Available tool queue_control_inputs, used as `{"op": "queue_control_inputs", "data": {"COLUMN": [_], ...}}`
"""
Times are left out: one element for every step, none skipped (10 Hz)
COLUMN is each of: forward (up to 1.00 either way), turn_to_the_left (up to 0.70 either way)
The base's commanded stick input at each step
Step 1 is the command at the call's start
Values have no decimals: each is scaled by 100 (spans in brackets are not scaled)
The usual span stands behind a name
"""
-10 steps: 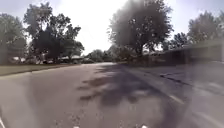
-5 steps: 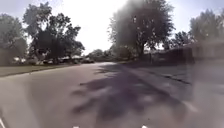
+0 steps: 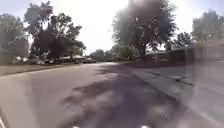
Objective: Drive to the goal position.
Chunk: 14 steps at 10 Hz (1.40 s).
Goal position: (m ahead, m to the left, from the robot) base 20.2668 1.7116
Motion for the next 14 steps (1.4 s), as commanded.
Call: {"op": "queue_control_inputs", "data": {"forward": [69, 69, 69, 69, 69, 69, 69, 69, 69, 69, 69, 69, 69, 69], "turn_to_the_left": [3, 3, 3, 3, 3, 3, 3, 3, 3, 3, 3, 3, 3, 3]}}
